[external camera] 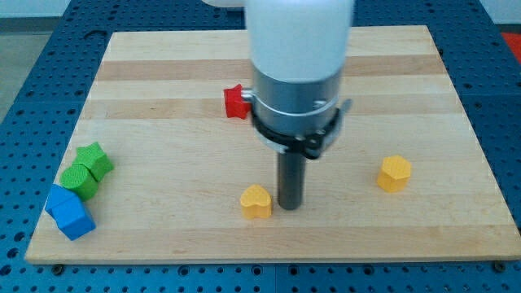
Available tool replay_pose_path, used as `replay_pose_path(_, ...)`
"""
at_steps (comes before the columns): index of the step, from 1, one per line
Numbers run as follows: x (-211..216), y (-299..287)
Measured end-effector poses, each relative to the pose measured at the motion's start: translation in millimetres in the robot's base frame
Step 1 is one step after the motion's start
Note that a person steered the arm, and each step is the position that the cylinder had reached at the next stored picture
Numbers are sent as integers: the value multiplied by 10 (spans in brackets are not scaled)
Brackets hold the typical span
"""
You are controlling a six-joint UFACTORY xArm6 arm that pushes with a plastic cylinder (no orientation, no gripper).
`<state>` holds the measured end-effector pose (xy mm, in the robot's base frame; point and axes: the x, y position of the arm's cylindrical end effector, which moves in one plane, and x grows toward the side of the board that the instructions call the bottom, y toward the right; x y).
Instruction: Slide yellow heart above the green star
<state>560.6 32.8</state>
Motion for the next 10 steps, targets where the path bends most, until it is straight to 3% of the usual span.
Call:
replay_pose_path(1, 327, 124)
replay_pose_path(2, 394, -231)
replay_pose_path(6, -709, -959)
replay_pose_path(8, -893, -508)
replay_pose_path(9, -1038, -723)
replay_pose_path(10, -1039, -1323)
